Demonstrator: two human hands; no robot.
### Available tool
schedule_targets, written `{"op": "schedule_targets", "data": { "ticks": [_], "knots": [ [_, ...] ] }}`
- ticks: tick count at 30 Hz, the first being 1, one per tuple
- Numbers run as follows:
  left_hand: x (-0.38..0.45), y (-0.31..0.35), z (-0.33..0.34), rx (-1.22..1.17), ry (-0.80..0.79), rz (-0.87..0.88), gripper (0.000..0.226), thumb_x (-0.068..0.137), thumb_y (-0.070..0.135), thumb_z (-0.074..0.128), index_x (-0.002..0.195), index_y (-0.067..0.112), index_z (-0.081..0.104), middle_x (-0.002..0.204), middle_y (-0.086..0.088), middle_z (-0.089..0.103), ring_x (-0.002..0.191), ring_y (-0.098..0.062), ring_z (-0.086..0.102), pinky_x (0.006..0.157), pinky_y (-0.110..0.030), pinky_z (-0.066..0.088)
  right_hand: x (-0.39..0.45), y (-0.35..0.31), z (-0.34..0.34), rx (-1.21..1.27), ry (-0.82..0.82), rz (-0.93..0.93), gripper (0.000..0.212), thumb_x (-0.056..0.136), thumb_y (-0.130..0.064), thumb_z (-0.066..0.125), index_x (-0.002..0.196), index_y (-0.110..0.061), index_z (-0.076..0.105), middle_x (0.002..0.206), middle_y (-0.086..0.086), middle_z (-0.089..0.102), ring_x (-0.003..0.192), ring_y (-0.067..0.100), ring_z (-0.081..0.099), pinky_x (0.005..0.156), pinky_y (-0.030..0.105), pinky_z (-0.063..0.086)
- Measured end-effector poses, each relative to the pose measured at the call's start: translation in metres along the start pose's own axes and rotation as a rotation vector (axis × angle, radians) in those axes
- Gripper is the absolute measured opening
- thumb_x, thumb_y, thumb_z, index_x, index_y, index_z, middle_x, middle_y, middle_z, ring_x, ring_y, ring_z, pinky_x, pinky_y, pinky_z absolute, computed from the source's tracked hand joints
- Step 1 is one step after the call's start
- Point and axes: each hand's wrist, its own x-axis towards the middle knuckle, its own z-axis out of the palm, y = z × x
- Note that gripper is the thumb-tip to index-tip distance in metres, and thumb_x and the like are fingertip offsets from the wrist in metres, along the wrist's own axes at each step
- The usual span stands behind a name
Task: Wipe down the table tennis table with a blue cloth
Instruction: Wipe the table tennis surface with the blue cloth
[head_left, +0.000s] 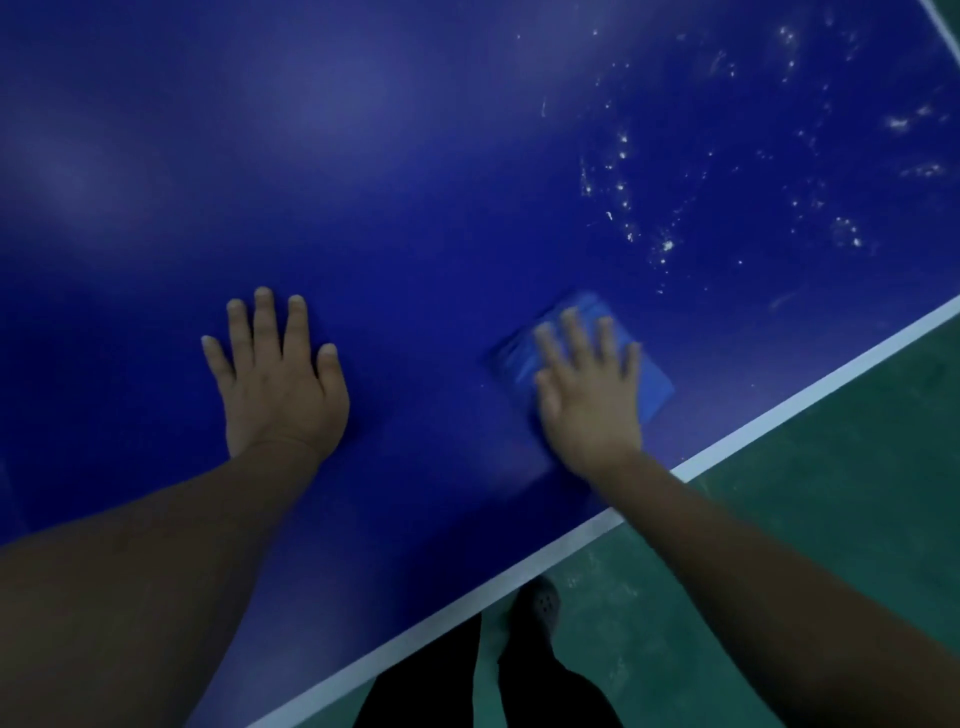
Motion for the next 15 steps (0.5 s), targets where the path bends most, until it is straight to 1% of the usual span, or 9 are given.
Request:
{"op": "schedule_targets", "data": {
  "ticks": [2, 3, 4, 5, 6, 8, 12, 14, 15],
  "knots": [
    [0.0, 0.0, 0.001, -0.012, 0.004, 0.003, 0.061, 0.103, 0.044, 0.022, 0.158, 0.019, 0.012, 0.166, -0.006, 0.0, 0.152, -0.025, -0.01, 0.121, -0.053, -0.007, -0.035, -0.011, 0.009, -0.094, -0.058, -0.534, 0.051, 0.103, -0.044, 0.026, 0.153, -0.033, 0.032, 0.163, 0.002, 0.024, 0.15, 0.038, 0.015, 0.117, 0.065, 0.011],
    [0.001, -0.001, 0.0, -0.021, 0.006, 0.002, 0.061, 0.103, 0.043, 0.022, 0.158, 0.019, 0.012, 0.166, -0.006, 0.0, 0.152, -0.024, -0.01, 0.121, -0.053, -0.007, -0.048, -0.002, 0.011, -0.121, -0.089, -0.71, 0.049, 0.104, -0.045, 0.027, 0.152, -0.034, 0.033, 0.163, 0.0, 0.024, 0.151, 0.036, 0.014, 0.118, 0.063, 0.009],
    [0.001, 0.0, 0.0, -0.028, 0.006, 0.003, 0.061, 0.103, 0.043, 0.022, 0.158, 0.019, 0.013, 0.166, -0.006, 0.0, 0.152, -0.024, -0.01, 0.121, -0.053, -0.008, -0.051, 0.013, 0.009, -0.139, -0.106, -0.816, 0.048, 0.104, -0.045, 0.029, 0.151, -0.034, 0.035, 0.163, -0.002, 0.025, 0.151, 0.035, 0.014, 0.118, 0.062, 0.01],
    [0.001, -0.001, 0.0, -0.032, 0.007, 0.004, 0.061, 0.103, 0.044, 0.022, 0.158, 0.019, 0.013, 0.166, -0.006, 0.0, 0.152, -0.024, -0.01, 0.121, -0.053, -0.008, -0.047, 0.028, 0.005, -0.156, -0.104, -0.849, 0.047, 0.103, -0.045, 0.031, 0.149, -0.034, 0.038, 0.161, -0.002, 0.027, 0.15, 0.035, 0.016, 0.118, 0.063, 0.013],
    [0.001, -0.001, 0.0, -0.033, 0.007, 0.004, 0.061, 0.103, 0.044, 0.022, 0.158, 0.019, 0.013, 0.166, -0.006, 0.0, 0.152, -0.024, -0.01, 0.121, -0.053, -0.008, -0.036, 0.04, 0.0, -0.176, -0.104, -0.822, 0.048, 0.102, -0.043, 0.033, 0.148, -0.032, 0.039, 0.16, 0.0, 0.03, 0.149, 0.036, 0.019, 0.116, 0.065, 0.017],
    [0.001, -0.001, 0.0, -0.027, 0.009, 0.006, 0.061, 0.103, 0.044, 0.022, 0.158, 0.019, 0.012, 0.166, -0.006, 0.001, 0.152, -0.025, -0.01, 0.121, -0.054, -0.007, -0.007, 0.053, -0.011, -0.174, -0.114, -0.633, 0.051, 0.101, -0.042, 0.03, 0.151, -0.03, 0.035, 0.16, 0.004, 0.03, 0.149, 0.037, 0.019, 0.115, 0.067, 0.018],
    [0.002, -0.001, 0.001, -0.023, 0.008, 0.015, 0.061, 0.102, 0.044, 0.02, 0.158, 0.019, 0.012, 0.166, -0.006, 0.001, 0.152, -0.025, -0.01, 0.121, -0.054, -0.006, 0.041, 0.02, -0.017, -0.039, -0.022, -0.248, 0.055, 0.102, -0.042, 0.019, 0.156, -0.031, 0.026, 0.165, 0.0, 0.018, 0.153, 0.033, 0.006, 0.119, 0.062, 0.004],
    [0.002, -0.001, 0.002, -0.015, 0.007, 0.012, 0.061, 0.102, 0.045, 0.019, 0.158, 0.02, 0.012, 0.166, -0.007, 0.001, 0.152, -0.026, -0.01, 0.121, -0.054, -0.006, 0.041, -0.01, -0.009, -0.042, 0.01, -0.229, 0.057, 0.098, -0.039, 0.024, 0.155, -0.03, 0.029, 0.165, 0.001, 0.019, 0.152, 0.036, 0.008, 0.117, 0.065, 0.005],
    [0.002, -0.002, 0.002, -0.01, 0.008, 0.011, 0.062, 0.102, 0.045, 0.019, 0.158, 0.02, 0.012, 0.166, -0.007, 0.001, 0.152, -0.026, -0.01, 0.121, -0.055, -0.006, 0.029, -0.021, -0.002, -0.052, 0.012, -0.298, 0.057, 0.098, -0.038, 0.027, 0.154, -0.03, 0.031, 0.164, 0.002, 0.021, 0.151, 0.038, 0.01, 0.116, 0.067, 0.007]
  ]
}}
